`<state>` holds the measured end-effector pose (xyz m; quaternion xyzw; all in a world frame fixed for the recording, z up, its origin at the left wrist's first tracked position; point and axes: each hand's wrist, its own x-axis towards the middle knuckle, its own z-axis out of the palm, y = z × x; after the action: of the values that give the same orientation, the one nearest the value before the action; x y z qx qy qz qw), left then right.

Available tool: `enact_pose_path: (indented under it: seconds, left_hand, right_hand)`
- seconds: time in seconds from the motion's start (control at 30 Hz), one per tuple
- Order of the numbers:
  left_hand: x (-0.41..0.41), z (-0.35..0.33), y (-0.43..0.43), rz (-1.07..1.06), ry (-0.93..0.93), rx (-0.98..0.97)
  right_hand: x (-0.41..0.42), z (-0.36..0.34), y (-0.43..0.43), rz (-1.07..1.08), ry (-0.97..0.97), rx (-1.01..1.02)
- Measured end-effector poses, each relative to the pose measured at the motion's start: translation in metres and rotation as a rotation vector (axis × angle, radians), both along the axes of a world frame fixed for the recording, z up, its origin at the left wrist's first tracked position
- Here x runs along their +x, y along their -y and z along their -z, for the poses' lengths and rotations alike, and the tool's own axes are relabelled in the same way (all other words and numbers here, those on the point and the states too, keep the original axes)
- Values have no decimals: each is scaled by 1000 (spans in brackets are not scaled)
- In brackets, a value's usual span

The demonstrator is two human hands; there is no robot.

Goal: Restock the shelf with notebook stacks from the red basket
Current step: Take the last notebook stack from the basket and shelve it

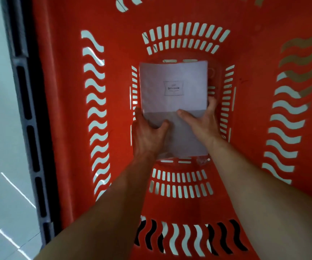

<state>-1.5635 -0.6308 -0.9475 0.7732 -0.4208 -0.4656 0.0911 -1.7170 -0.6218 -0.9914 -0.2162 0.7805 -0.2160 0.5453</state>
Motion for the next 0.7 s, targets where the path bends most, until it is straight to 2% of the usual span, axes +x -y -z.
enact_pose_path:
  seconds: [0.37, 0.53, 0.7]
  left_hand:
    - [-4, -2, -4, -92, 0, 84]
    - [-2, -14, -5, -105, -31, 106]
    - [-4, -46, -11, -144, -96, 117]
  right_hand:
    - [-5, -9, -1, -8, 48, -34]
    - [-2, -15, -2, -30, -81, -36]
    - [-4, -52, -5, -60, -124, -29]
